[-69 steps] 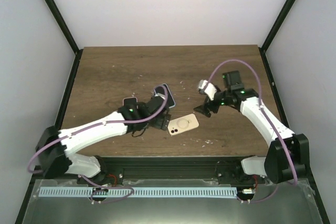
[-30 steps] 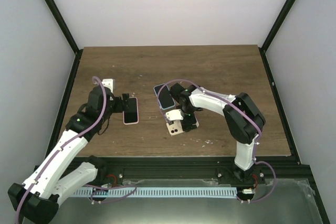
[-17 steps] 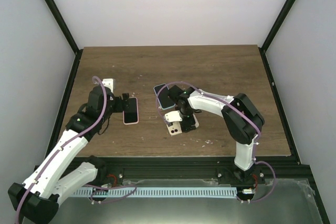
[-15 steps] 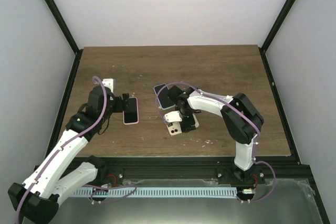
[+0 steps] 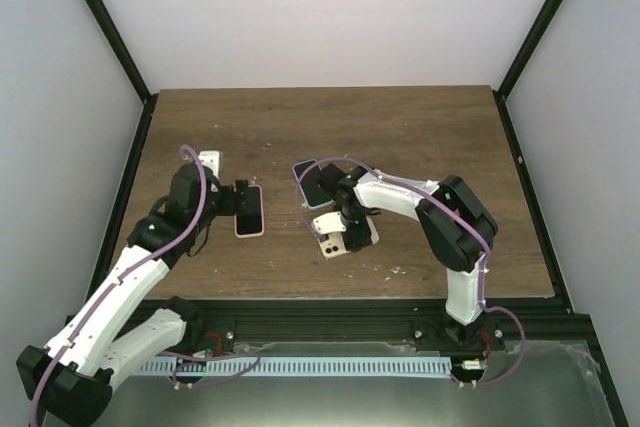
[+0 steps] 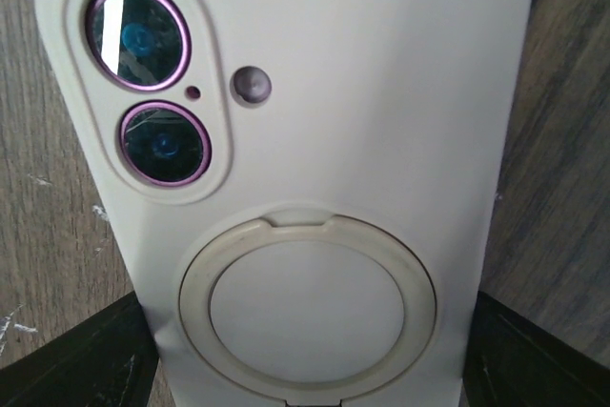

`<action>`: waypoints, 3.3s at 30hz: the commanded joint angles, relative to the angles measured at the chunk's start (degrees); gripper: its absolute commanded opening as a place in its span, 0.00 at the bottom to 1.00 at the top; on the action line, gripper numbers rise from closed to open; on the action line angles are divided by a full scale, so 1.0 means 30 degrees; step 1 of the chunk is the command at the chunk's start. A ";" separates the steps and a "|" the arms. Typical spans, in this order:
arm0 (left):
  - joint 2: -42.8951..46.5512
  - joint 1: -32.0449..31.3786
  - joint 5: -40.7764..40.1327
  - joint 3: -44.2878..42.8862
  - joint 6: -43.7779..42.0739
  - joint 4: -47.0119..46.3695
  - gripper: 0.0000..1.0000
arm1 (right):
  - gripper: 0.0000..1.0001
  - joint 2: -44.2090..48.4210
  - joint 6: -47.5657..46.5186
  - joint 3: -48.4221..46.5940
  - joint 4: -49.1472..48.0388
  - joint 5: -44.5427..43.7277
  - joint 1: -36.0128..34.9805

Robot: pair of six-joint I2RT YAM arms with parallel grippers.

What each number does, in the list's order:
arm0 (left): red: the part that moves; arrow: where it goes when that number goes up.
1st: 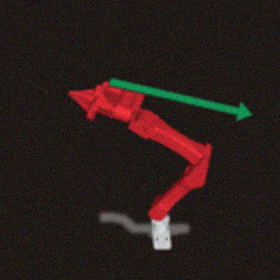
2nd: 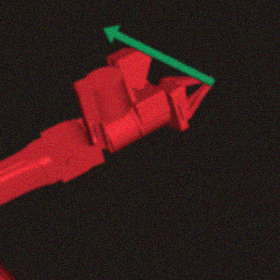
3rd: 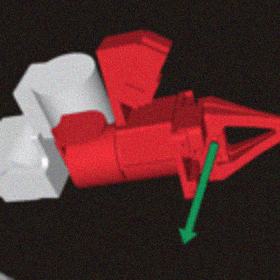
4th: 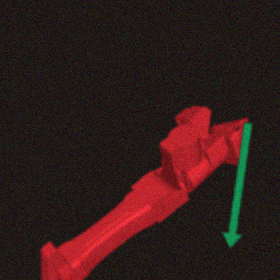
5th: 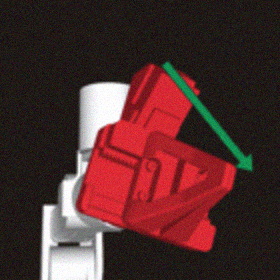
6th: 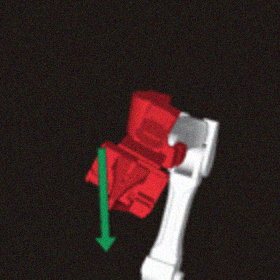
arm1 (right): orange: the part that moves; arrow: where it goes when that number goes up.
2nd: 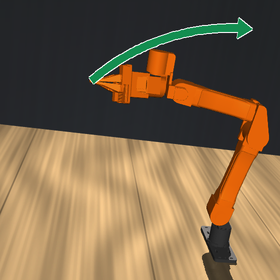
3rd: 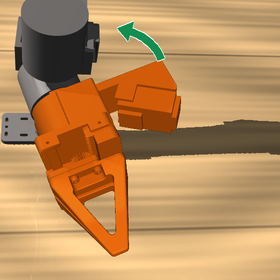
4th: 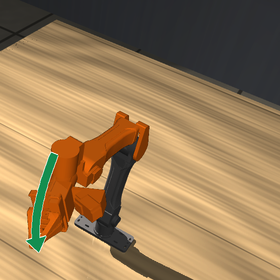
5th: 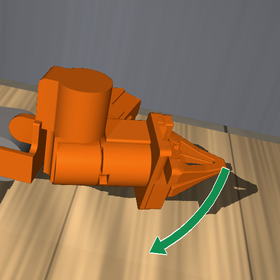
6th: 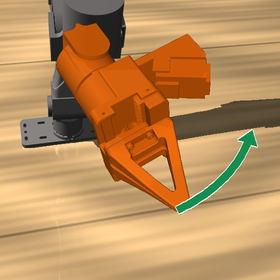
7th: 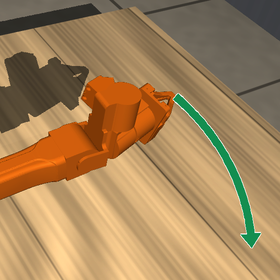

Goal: Take the phone out of the phone case
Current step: Pick up the phone at the center of the board, then adjust the phone.

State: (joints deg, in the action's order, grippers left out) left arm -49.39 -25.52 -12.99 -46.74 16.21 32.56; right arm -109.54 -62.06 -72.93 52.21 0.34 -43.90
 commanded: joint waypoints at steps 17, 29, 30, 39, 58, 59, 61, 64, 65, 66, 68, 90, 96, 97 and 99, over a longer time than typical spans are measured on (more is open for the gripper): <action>0.4344 -1.4954 0.1775 0.4434 -0.9521 -0.6584 0.67 | 0.42 0.5557 -0.1276 -0.0790 0.7103 1.1114 0.2801; -0.1711 -2.1050 -0.5316 0.3395 -1.8435 -0.6828 0.67 | 0.41 0.6073 -0.0720 0.0082 0.7508 1.2179 0.2193; -0.1674 -2.1028 -0.5327 0.3565 -1.8970 -0.7639 0.68 | 0.41 0.6076 -0.0592 0.0234 0.7461 1.2110 0.1931; -0.2260 -2.1048 -0.4981 0.3525 -2.0416 -0.8161 0.66 | 0.42 0.6369 0.0061 0.0826 0.7155 1.1591 0.0576; -0.2951 -2.0439 -0.4043 0.3107 -1.9958 -0.5709 0.50 | 0.42 0.6073 0.0147 -0.0383 0.7995 1.2795 0.0332; -0.3158 -2.0351 -0.3908 0.2976 -2.0101 -0.5734 0.47 | 0.42 0.6087 0.0249 -0.0410 0.8020 1.2923 0.0288; -0.3593 -2.0168 -0.3875 0.2679 -2.0375 -0.5651 0.38 | 0.42 0.6152 0.0454 -0.0474 0.8050 1.3181 0.0160; -0.3807 -1.9832 -0.3635 0.2405 -2.0604 -0.5536 0.28 | 0.42 0.6289 0.0575 -0.0326 0.8050 1.3117 -0.0096; -0.3773 -1.9737 -0.3439 0.2390 -2.0607 -0.5463 0.26 | 0.42 0.6305 0.0589 -0.0304 0.8034 1.3113 -0.0128; -0.3759 -1.9641 -0.3323 0.2429 -2.0648 -0.5425 0.23 | 0.42 0.6307 0.0590 -0.0279 0.8029 1.3124 -0.0132; -0.3753 -1.9515 -0.3322 0.2381 -2.0695 -0.5222 0.16 | 0.42 0.6264 0.0612 -0.0337 0.8056 1.3253 -0.0132; -0.0633 -1.5306 0.2902 0.0461 -1.0436 -0.1485 0.00 | 0.89 1.1419 0.5060 0.1319 0.1979 1.0970 0.0076; -0.0794 -1.4547 0.3948 0.0090 -0.9070 -0.1595 0.00 | 0.69 1.2865 0.4932 0.1980 0.1759 1.1063 -0.0227; -0.0779 -1.4525 0.3965 0.0131 -0.8944 -0.1770 0.00 | 0.62 1.2858 0.4883 0.2072 0.1799 1.0839 -0.0272; -0.0834 -1.4468 0.4010 0.0154 -0.8840 -0.2138 0.00 | 0.52 1.2644 0.4819 0.2222 0.1839 1.0371 -0.0279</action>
State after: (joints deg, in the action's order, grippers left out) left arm -52.34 -69.54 -3.64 -44.29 -13.87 30.24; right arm -72.03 -47.77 -66.54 59.51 33.95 -44.12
